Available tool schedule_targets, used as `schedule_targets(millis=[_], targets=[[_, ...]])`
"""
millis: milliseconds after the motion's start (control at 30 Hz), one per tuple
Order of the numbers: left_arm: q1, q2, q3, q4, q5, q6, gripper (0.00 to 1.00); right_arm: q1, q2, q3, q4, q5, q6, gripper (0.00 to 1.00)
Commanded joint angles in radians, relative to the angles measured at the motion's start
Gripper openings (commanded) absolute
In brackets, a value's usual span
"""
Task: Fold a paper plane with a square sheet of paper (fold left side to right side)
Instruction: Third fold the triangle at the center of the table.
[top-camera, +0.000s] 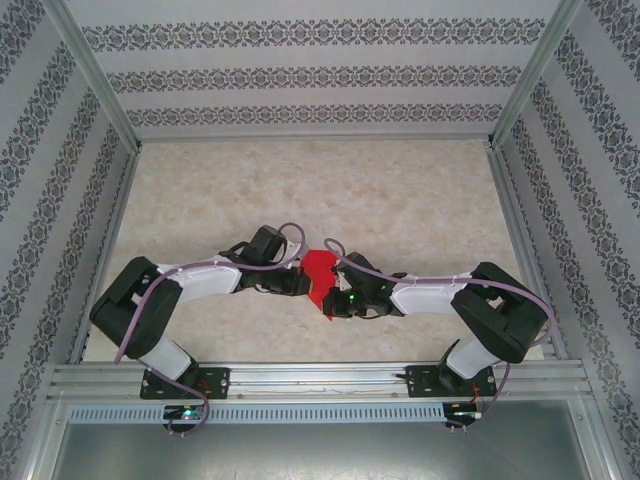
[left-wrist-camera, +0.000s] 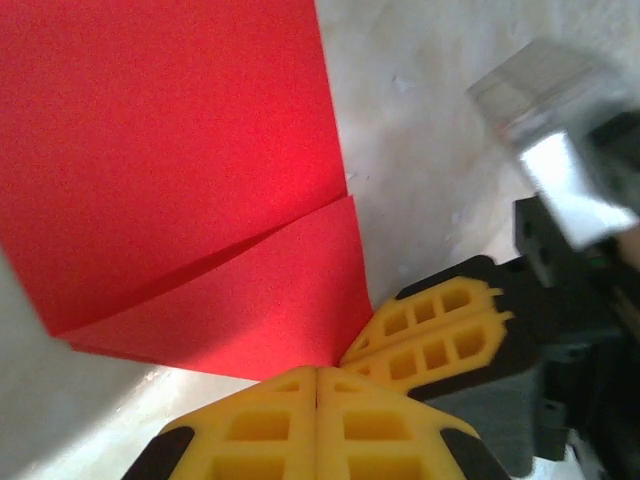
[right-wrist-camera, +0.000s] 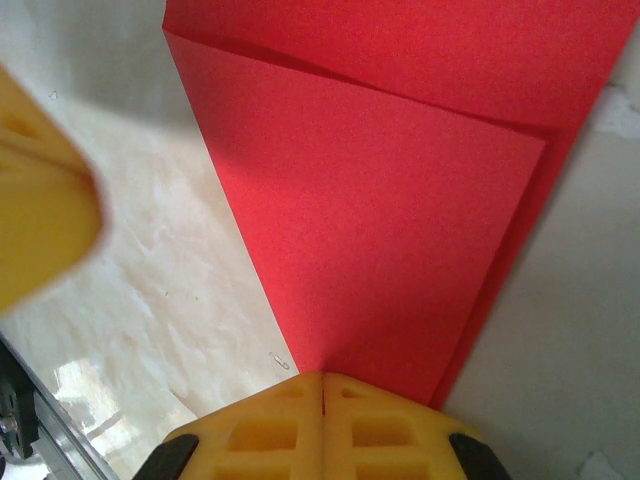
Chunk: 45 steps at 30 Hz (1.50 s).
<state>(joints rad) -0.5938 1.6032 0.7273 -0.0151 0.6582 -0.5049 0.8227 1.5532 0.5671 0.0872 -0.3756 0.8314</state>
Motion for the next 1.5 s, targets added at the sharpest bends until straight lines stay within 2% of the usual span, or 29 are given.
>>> schedule_targets(millis=[0,233,400,833,1467], targets=[[-0.018,0.054,0.048,0.057,0.033,-0.023,0.04,0.009,0.061,-0.042,-0.152,0.080,-0.016,0.00],[-0.032,0.126,0.065,0.014,-0.028,-0.023,0.04,0.009,0.058,-0.033,-0.144,0.066,-0.020,0.00],[-0.043,0.143,0.051,-0.057,-0.096,-0.021,0.00,0.003,0.044,-0.010,-0.143,0.049,-0.025,0.00],[-0.044,0.149,0.017,-0.059,-0.123,-0.041,0.00,0.005,-0.044,0.099,-0.130,-0.002,-0.031,0.00],[-0.044,0.165,0.021,-0.065,-0.133,-0.046,0.00,0.033,0.068,0.052,-0.030,-0.004,0.038,0.00]])
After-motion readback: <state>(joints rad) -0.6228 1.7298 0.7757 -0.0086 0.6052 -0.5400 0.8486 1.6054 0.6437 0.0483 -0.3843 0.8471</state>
